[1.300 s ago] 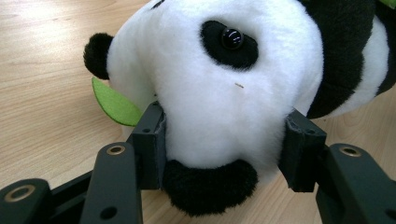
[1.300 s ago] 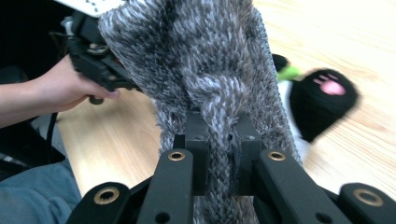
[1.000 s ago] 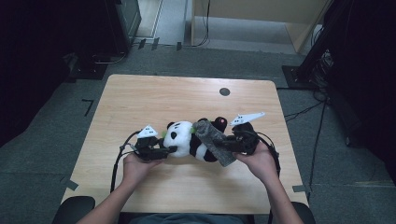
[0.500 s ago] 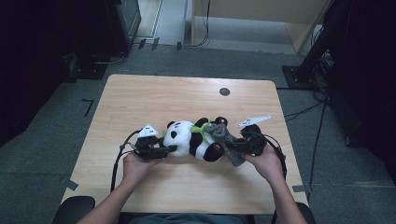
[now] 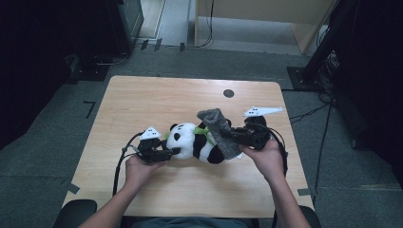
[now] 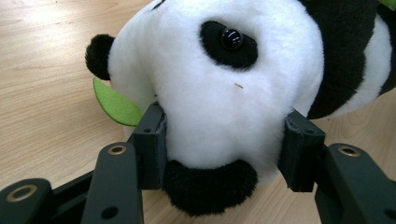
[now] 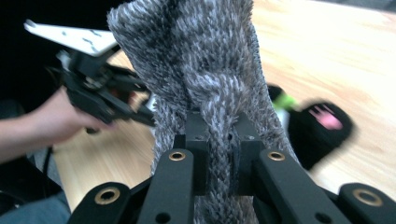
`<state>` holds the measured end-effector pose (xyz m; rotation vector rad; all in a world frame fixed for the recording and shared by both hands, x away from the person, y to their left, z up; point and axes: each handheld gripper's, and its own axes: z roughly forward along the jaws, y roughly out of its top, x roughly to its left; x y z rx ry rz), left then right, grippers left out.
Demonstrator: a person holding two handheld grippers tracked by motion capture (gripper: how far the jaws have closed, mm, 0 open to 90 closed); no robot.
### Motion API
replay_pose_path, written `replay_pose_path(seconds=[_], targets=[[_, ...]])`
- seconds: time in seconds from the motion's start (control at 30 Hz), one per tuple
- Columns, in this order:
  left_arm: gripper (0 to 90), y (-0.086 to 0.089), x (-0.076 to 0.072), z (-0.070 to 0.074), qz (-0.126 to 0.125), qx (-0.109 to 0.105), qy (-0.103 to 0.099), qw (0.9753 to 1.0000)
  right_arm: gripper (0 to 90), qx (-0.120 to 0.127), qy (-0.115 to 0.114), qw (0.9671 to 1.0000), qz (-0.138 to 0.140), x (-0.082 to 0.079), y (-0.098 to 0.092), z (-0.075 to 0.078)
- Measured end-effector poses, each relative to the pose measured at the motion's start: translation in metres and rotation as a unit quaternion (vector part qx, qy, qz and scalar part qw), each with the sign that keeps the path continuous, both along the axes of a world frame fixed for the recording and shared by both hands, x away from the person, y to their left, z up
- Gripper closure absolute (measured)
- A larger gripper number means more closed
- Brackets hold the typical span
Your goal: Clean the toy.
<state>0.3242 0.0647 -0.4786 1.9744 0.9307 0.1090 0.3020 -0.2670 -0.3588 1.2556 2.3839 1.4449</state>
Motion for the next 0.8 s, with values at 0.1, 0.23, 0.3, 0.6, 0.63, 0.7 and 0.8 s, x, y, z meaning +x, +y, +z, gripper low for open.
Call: replay_pose_path(seconds=[0.1, 0.23, 0.3, 0.6, 0.63, 0.7, 0.8], targets=[[44.7, 0.0, 0.0, 0.0, 0.001, -0.001, 0.001, 1.0, 81.6, 0.006, -0.004, 0.9999, 0.011, 0.002, 0.026, 0.001], [44.6, 0.0, -0.001, 0.0, 0.002, -0.001, 0.001, 1.0, 81.6, -0.022, 0.003, 0.9995, 0.022, 0.009, 0.065, -0.007], [44.6, 0.0, 0.0, 0.0, 0.004, -0.004, 0.002, 1.0, 81.6, -0.045, 0.004, 0.9987, 0.025, 0.011, 0.08, -0.013], [44.7, -0.001, -0.002, -0.001, 0.006, 0.0, 0.005, 1.0, 81.6, -0.107, 0.005, 0.9936, 0.035, 0.008, 0.114, -0.058], [44.7, -0.001, -0.002, -0.001, 0.005, 0.001, 0.005, 1.0, 81.6, -0.109, 0.001, 0.9934, 0.036, 0.006, 0.114, -0.059], [44.7, -0.001, -0.002, -0.001, 0.005, 0.001, 0.008, 1.0, 81.7, -0.109, 0.0, 0.9935, 0.033, 0.004, 0.113, -0.06], [44.9, -0.001, -0.002, -0.001, 0.005, 0.003, 0.008, 1.0, 81.8, -0.122, -0.012, 0.9918, 0.037, -0.004, 0.114, -0.065]])
